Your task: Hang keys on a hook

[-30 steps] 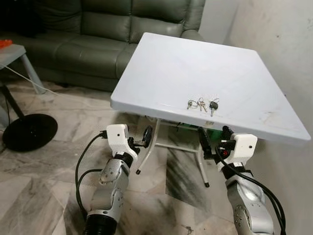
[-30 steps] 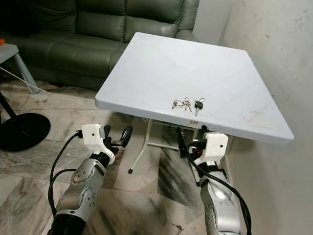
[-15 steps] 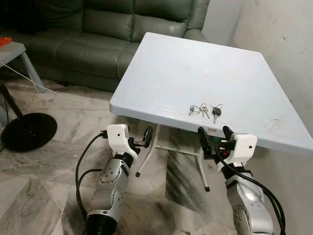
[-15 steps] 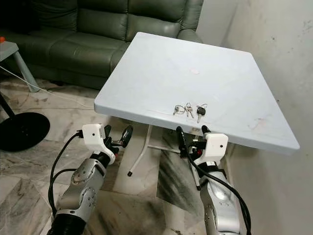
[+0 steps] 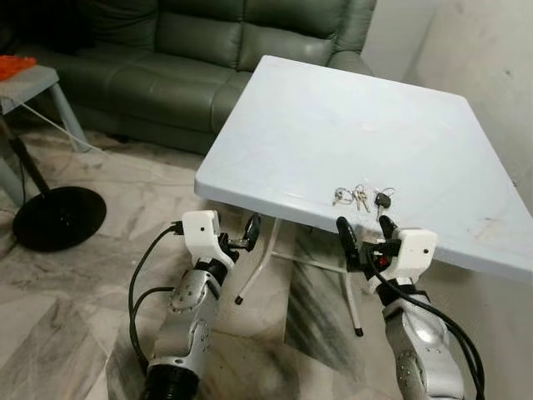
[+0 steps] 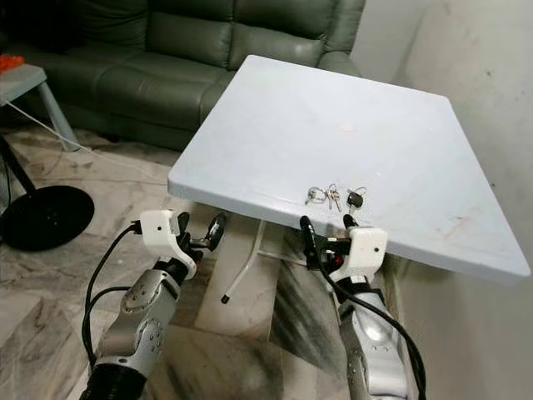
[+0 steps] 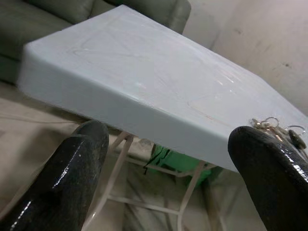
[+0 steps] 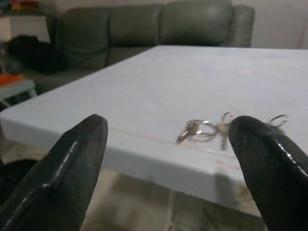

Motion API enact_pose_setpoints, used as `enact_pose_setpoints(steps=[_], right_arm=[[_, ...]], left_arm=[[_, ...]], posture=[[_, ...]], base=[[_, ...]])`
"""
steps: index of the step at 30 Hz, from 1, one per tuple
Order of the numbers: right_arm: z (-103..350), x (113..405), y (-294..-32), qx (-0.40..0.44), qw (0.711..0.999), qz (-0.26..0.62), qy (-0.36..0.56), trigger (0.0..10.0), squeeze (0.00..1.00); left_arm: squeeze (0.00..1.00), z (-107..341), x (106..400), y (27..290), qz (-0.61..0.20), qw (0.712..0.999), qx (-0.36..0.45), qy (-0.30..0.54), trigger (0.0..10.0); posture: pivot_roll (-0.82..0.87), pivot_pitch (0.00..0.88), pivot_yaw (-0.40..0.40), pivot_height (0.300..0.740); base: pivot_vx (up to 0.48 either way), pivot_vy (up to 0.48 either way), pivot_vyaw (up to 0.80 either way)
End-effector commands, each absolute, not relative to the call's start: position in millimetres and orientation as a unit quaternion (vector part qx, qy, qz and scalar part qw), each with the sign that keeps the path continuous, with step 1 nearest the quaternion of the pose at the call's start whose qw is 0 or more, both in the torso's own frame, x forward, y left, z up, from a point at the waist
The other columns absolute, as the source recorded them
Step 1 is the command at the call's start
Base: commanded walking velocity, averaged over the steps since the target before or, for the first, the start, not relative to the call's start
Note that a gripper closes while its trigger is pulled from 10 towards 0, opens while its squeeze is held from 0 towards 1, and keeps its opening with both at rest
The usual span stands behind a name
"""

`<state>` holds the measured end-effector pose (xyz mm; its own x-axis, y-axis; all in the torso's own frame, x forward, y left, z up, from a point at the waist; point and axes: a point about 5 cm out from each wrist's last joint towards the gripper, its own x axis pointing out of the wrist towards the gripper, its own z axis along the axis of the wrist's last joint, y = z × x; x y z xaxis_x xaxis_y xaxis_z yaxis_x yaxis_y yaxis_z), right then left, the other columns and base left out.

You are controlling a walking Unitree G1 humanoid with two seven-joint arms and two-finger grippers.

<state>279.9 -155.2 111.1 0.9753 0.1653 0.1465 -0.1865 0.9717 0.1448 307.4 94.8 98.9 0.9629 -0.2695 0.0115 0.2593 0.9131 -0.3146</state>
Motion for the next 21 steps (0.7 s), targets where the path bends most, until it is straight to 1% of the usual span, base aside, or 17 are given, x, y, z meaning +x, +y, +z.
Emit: enact_pose_setpoints(steps=[1,21], right_arm=[[113.5,278.7,-165.3,0.070,0.992,0.073,-0.070,10.0,0.00],[113.3,278.0,-165.2,0.071,0.992,0.073,-0.071,10.0,0.00]], left_arm=[[0.00,103.5,308.1,85.0,-0.150,0.975,-0.164,0.014,10.0],[0.00,104.2,308.1,83.4,-0.153,0.974,-0.165,0.015,10.0]], posture=[[-0.02,0.064,-0.110,0.719],[-0.02,0.063,-0.110,0.719]], base=[[0.296,0.000,0.00],[0.317,0.000,0.00]])
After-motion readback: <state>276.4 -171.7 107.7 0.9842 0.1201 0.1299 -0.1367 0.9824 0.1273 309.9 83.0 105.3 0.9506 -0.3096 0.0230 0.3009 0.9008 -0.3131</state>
